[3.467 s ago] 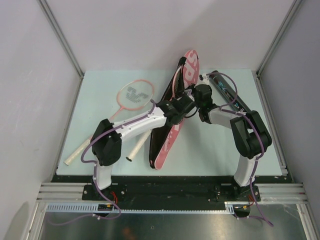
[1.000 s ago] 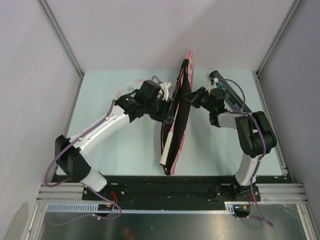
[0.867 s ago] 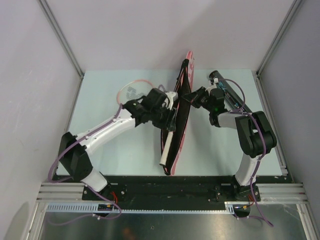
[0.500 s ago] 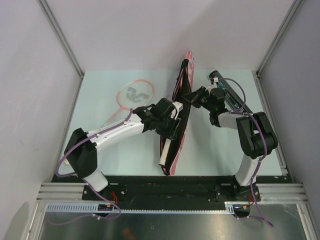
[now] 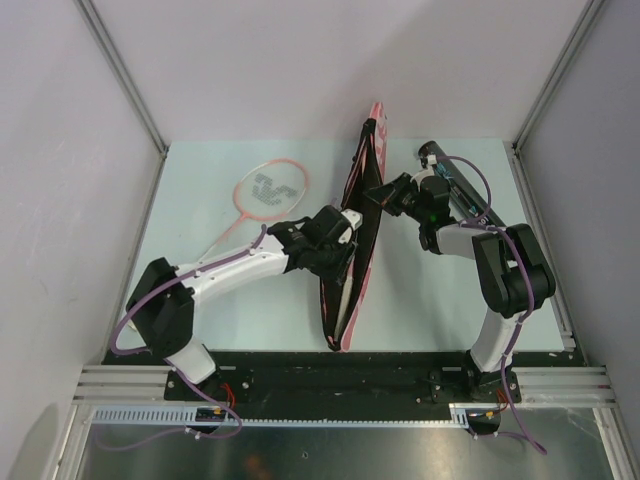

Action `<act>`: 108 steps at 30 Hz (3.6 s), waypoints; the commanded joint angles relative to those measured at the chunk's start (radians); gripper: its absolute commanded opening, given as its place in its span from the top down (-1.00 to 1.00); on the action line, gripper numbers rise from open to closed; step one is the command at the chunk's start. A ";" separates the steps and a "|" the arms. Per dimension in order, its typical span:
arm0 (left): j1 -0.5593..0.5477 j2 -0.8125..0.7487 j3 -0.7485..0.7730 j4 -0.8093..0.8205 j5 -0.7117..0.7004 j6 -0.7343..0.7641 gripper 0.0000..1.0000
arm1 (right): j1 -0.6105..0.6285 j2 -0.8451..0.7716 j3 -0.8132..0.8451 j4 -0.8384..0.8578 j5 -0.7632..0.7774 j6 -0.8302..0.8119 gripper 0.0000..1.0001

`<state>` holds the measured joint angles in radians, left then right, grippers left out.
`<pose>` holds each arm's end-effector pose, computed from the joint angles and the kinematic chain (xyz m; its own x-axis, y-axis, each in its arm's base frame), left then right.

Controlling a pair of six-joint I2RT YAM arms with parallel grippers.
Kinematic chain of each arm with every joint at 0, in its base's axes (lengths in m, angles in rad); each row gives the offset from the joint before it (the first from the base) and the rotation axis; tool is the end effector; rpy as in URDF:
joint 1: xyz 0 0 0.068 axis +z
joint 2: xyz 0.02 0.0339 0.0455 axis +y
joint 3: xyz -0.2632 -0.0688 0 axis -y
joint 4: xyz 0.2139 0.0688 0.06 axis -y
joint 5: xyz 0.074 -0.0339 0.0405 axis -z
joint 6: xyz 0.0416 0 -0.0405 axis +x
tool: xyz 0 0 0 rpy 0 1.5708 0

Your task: Pack up the badminton gear

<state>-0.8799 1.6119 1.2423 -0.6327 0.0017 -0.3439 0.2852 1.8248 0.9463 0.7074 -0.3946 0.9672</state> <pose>0.2002 -0.2422 0.2577 -0.7656 0.3968 -0.5064 0.5450 0.8182 -0.1829 0.3598 0.1222 0.2228 -0.6059 0.6144 -0.5054 -0.2192 0.4818 0.8484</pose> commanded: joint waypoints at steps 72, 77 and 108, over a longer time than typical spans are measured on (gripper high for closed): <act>0.679 0.444 0.290 -0.090 0.161 -0.067 0.99 | 0.052 -0.173 0.075 -0.333 0.088 -0.381 1.00; 0.619 0.399 0.264 -0.084 0.218 -0.207 0.99 | 0.061 -0.173 0.074 -0.332 0.097 -0.381 1.00; 0.443 0.218 0.183 -0.139 -0.050 0.013 0.99 | 0.094 -0.174 0.075 -0.358 0.195 -0.439 1.00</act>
<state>-0.4557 1.9701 1.3811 -0.7879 -0.1246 -0.3138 0.3622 1.6733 0.9916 0.3569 -0.2588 0.5694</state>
